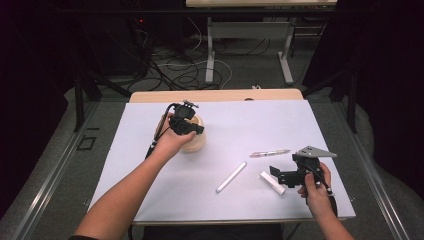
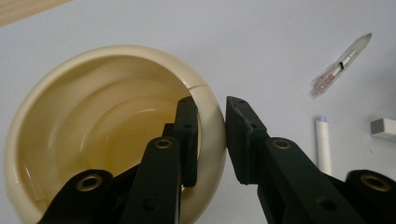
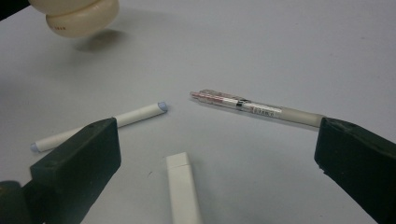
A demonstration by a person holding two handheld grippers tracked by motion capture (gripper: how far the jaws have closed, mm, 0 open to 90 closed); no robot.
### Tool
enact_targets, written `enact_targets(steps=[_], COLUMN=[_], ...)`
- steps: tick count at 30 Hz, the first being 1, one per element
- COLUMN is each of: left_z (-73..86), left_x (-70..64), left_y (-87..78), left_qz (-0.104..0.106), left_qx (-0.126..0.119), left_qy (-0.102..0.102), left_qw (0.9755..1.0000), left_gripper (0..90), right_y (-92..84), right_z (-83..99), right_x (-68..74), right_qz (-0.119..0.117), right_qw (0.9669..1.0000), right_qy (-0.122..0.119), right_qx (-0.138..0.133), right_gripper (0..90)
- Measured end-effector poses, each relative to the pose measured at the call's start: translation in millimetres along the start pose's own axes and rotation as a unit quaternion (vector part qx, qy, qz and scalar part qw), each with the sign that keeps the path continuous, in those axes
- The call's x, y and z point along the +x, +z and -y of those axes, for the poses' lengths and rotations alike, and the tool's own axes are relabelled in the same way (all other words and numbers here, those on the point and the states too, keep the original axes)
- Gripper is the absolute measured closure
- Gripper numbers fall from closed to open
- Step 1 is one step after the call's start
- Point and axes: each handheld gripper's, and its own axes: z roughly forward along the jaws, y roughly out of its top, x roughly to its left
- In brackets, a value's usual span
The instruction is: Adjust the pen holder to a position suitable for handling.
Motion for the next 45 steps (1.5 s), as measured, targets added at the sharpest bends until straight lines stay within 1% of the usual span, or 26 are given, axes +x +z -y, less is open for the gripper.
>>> enact_targets(steps=[1, 2, 4, 6, 12, 18, 19, 21, 22, 23, 24, 26, 27, 28, 29, 30, 32, 37, 39, 45], left_z=[0.3, 0.4, 1.3, 2.1, 5.2, 9.4, 10.1, 11.7, 12.3, 13.1, 13.6, 15.0, 15.7, 16.6, 17.4, 18.3, 19.5, 21.7, 22.6, 25.2], left_x=[-2.9, -5.0, -10.3, -15.2, -27.5, -36.5, -37.0, -39.6, -40.3, -41.6, -42.1, -44.4, -45.1, -46.6, -47.3, -48.7, -49.4, -53.6, -54.3, -55.8], left_y=[-0.1, -0.2, -0.2, 0.4, 2.4, 8.4, 9.4, 11.7, 12.8, 13.9, 14.5, 16.3, 17.8, 18.6, 19.8, 21.4, 24.1, 29.0, 30.6, 32.8], left_qz=[0.0, 0.001, 0.0, -0.001, 0.001, 0.005, 0.005, 0.009, 0.01, 0.01, 0.009, 0.01, 0.01, 0.011, 0.013, 0.013, 0.014, 0.016, 0.018, 0.027], left_qx=[0.001, 0.002, 0.007, 0.007, 0.01, 0.016, 0.019, 0.02, 0.021, 0.019, 0.021, 0.023, 0.021, 0.024, 0.025, 0.025, 0.028, 0.025, 0.026, 0.021], left_qy=[0.0, 0.007, 0.007, 0.004, 0.004, -0.001, 0.003, -0.003, 0.0, -0.003, 0.001, 0.002, 0.005, 0.002, 0.003, -0.001, 0.002, -0.002, 0.001, -0.008], left_qw=[1.0, 1.0, 1.0, 1.0, 0.9999, 0.9999, 0.9998, 0.9998, 0.9997, 0.9998, 0.9997, 0.9997, 0.9997, 0.9996, 0.9996, 0.9996, 0.9995, 0.9996, 0.9995, 0.9994], left_gripper=[75.6, 75.6, 75.6, 75.6, 75.7, 75.8, 75.8, 75.9, 75.9, 75.9, 75.9, 75.9, 75.9, 75.9, 75.9, 75.9, 75.9, 76.4, 76.8, 77.1], right_y=[0.0, 0.0, -0.1, 0.0, 0.3, 0.7, 0.8, 0.9, 1.0, 1.1, 1.3, 1.5, 1.6, 1.7, 1.8, 1.9, 2.0, 2.3, 2.3, 2.3], right_z=[0.0, 0.0, 0.0, 0.1, 0.2, 0.4, 0.4, 0.5, 0.6, 0.6, 0.6, 0.7, 0.7, 0.8, 0.8, 0.8, 0.9, 1.1, 1.1, 1.2], right_x=[0.0, -0.1, 0.0, 0.1, 0.7, 0.6, 0.5, 0.5, 0.5, 0.5, 0.6, 0.7, 0.9, 0.9, 0.9, 0.9, 0.9, 0.9, 0.8, 0.6], right_qz=[0.0, 0.0, -0.001, -0.001, -0.001, -0.002, -0.002, -0.002, -0.002, -0.003, -0.002, -0.003, -0.002, -0.002, -0.002, -0.002, -0.002, -0.003, -0.002, -0.002], right_qw=[1.0, 1.0, 1.0, 1.0, 1.0, 1.0, 1.0, 1.0, 1.0, 1.0, 1.0, 1.0, 1.0, 1.0, 1.0, 1.0, 1.0, 1.0, 1.0, 1.0], right_qy=[0.0, 0.0, 0.001, 0.001, 0.002, 0.0, 0.0, 0.0, 0.0, 0.0, 0.001, 0.002, 0.002, 0.002, 0.002, 0.001, 0.001, 0.002, 0.002, 0.002], right_qx=[0.0, 0.0, 0.0, 0.0, 0.0, 0.003, 0.003, 0.003, 0.003, 0.003, 0.003, 0.003, 0.004, 0.004, 0.004, 0.004, 0.004, 0.004, 0.005, 0.005], right_gripper=[0.2, 0.2, 0.2, 0.2, 0.2, 0.2, 0.2, 0.2, 0.2, 0.2, 0.2, 0.2, 0.2, 0.2, 0.2, 0.2, 0.2, 0.2, 0.2, 0.2])
